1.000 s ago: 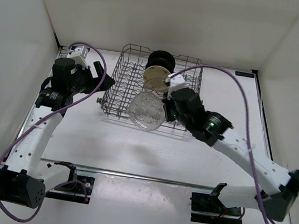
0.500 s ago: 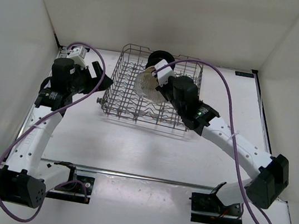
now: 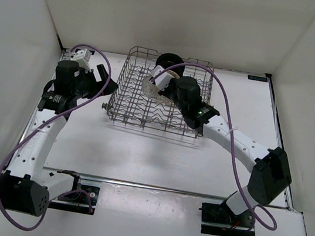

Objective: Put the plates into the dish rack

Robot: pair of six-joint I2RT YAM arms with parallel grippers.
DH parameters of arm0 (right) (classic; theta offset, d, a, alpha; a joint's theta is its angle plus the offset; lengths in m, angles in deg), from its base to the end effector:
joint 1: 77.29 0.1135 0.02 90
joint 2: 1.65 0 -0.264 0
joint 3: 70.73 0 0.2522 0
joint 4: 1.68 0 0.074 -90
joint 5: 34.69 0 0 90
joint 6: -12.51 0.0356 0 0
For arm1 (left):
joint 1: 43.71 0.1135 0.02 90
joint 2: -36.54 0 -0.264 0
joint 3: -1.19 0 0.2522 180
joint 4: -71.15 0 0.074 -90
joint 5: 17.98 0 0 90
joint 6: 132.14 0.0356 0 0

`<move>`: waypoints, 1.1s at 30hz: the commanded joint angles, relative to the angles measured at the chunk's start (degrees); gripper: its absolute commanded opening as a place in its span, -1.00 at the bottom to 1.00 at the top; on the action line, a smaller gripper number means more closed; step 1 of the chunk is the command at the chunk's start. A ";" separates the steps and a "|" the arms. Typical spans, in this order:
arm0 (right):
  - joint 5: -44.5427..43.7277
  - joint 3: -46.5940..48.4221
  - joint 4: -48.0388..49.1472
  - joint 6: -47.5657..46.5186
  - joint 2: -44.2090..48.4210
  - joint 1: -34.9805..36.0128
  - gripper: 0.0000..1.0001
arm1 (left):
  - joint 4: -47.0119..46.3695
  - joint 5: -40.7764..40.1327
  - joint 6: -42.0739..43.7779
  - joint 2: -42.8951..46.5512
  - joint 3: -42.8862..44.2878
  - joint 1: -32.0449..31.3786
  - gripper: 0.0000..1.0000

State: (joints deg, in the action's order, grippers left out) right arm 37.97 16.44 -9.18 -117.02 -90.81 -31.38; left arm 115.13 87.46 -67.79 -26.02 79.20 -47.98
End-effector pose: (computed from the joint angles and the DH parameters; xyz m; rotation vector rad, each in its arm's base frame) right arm 0.2683 0.2617 0.3509 -1.0025 1.4126 -0.1806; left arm 0.2352 -0.0271 0.3633 -0.2229 2.0920 -0.5965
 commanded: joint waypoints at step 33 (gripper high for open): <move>8.64 4.37 6.48 -3.71 -12.26 -5.74 -1.00 | 1.07 1.70 2.89 -6.96 4.04 1.37 1.00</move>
State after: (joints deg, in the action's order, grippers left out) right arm 45.92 17.34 -6.58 -121.77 -102.88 -37.11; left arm 116.24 87.89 -65.89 -32.89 80.71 -47.13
